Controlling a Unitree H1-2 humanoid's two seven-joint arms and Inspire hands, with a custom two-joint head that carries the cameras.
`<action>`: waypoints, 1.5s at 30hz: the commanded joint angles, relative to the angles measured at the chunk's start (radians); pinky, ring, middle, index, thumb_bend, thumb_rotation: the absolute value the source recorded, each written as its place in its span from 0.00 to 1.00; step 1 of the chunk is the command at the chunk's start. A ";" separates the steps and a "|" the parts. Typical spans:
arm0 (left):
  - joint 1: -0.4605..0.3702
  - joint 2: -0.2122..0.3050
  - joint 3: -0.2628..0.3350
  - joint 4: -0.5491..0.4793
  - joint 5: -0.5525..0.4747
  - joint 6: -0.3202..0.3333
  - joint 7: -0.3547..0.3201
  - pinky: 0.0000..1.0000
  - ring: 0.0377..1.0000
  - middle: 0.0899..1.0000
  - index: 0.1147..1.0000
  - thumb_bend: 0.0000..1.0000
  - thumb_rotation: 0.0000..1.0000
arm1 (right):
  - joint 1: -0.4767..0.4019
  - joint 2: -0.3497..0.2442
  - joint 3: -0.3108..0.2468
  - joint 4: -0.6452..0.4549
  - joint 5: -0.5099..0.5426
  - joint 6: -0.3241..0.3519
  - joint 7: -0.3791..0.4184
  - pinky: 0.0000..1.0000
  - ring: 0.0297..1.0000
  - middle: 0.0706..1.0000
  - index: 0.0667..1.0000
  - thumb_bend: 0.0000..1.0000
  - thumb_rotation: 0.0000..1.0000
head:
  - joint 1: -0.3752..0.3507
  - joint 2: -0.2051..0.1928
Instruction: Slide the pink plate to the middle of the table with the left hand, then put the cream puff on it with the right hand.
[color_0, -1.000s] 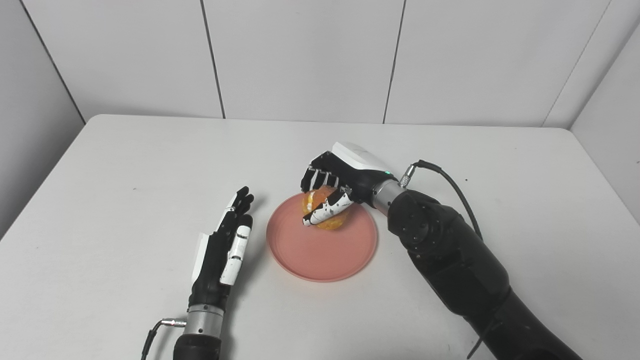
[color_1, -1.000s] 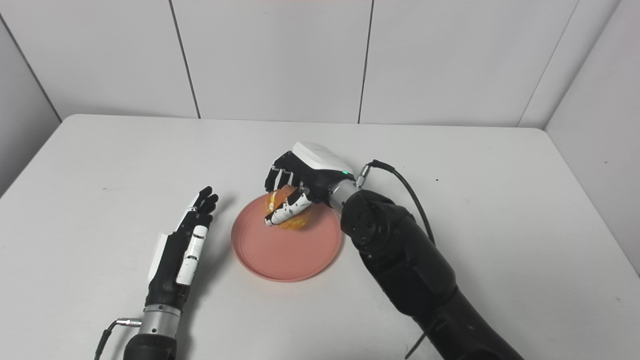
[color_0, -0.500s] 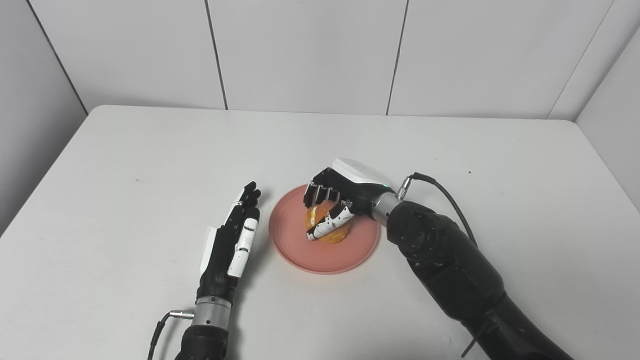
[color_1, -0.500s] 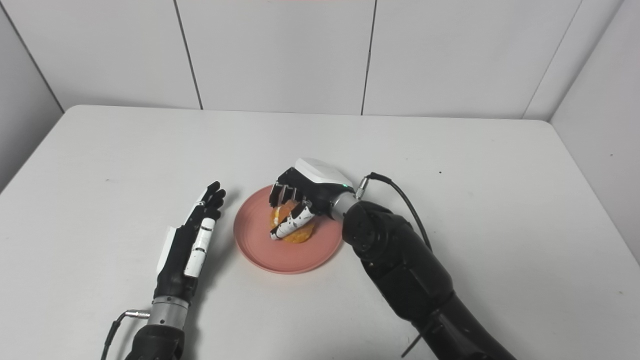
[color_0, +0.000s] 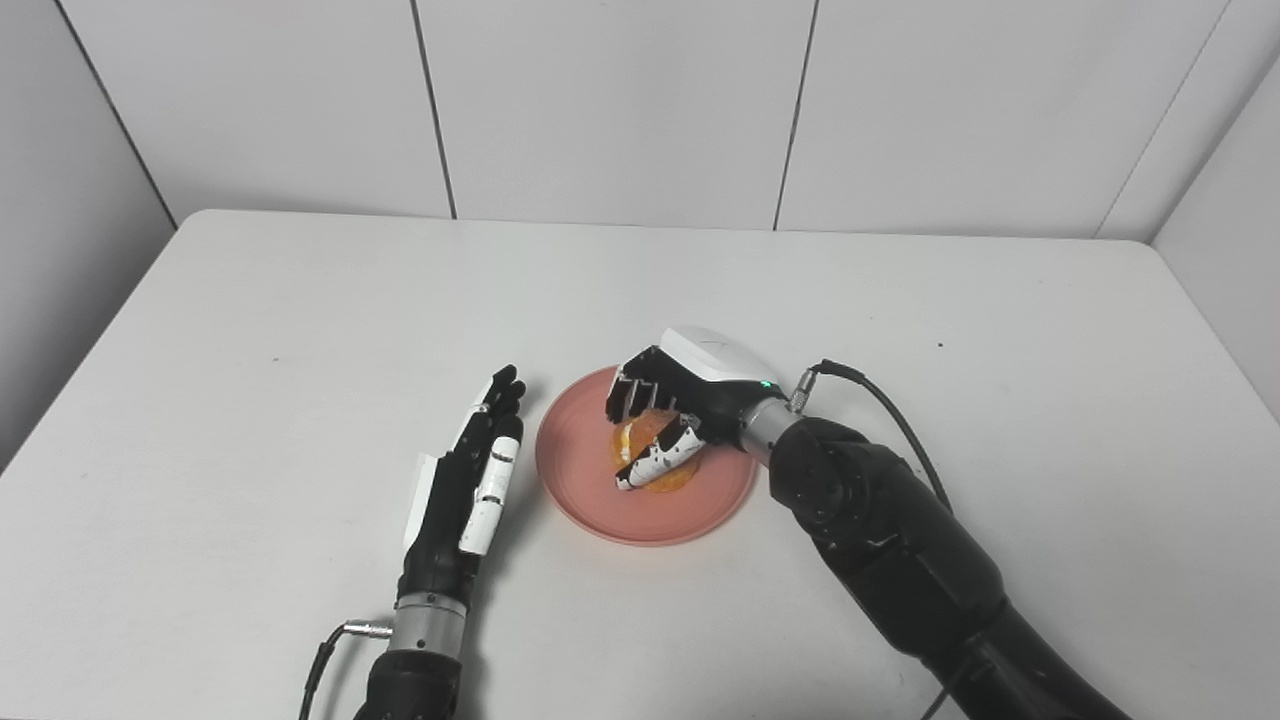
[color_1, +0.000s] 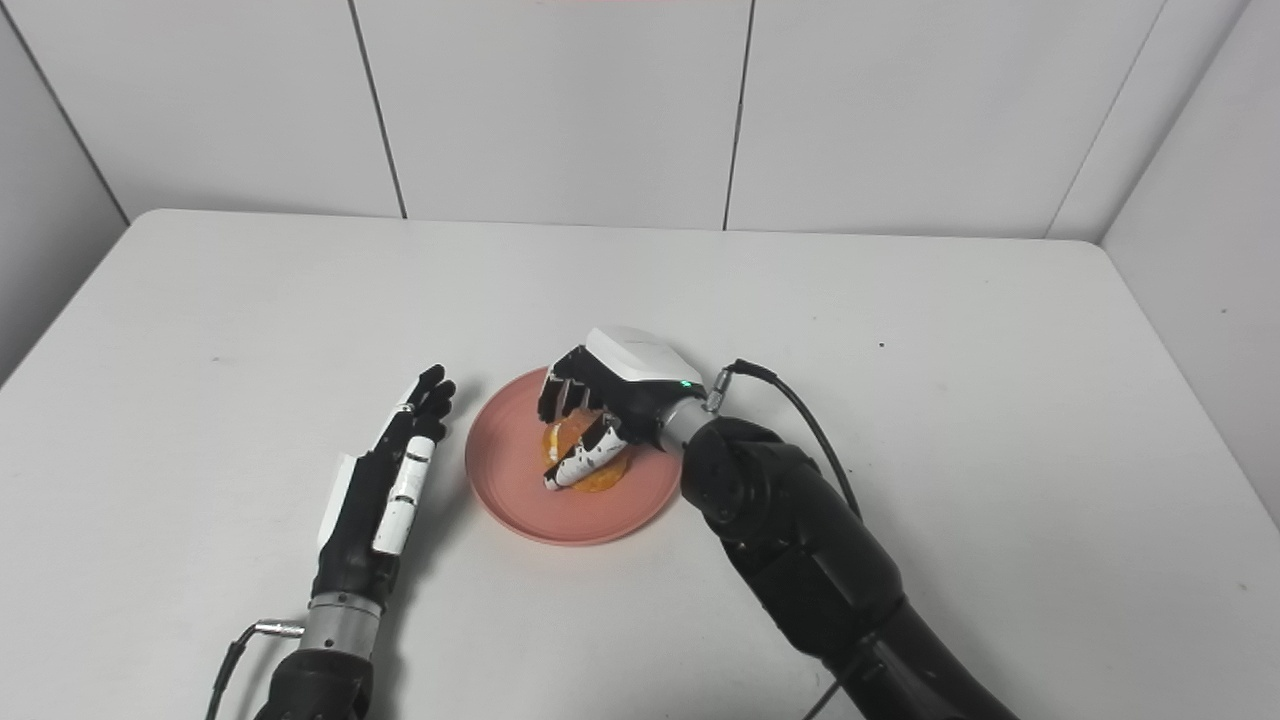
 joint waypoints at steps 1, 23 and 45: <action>0.027 -0.027 -0.006 0.003 -0.006 -0.022 0.016 0.91 0.92 0.91 0.88 0.51 1.00 | -0.023 -0.001 -0.007 -0.034 -0.004 -0.029 -0.002 0.37 0.44 0.42 0.49 0.52 0.00 | 0.000 0.000; 0.029 -0.029 -0.009 0.012 -0.002 -0.037 0.025 0.91 0.92 0.91 0.88 0.53 1.00 | -0.046 -0.056 -0.037 -0.213 -0.035 -0.013 0.102 0.63 0.81 0.89 0.90 0.85 0.30 | -0.002 0.001; 0.029 -0.034 -0.010 -0.011 -0.013 -0.040 0.027 0.90 0.91 0.91 0.88 0.52 1.00 | 0.180 -0.011 -0.335 -0.386 0.127 -0.100 -0.156 0.78 0.89 0.94 0.96 0.79 0.79 | -0.005 -0.006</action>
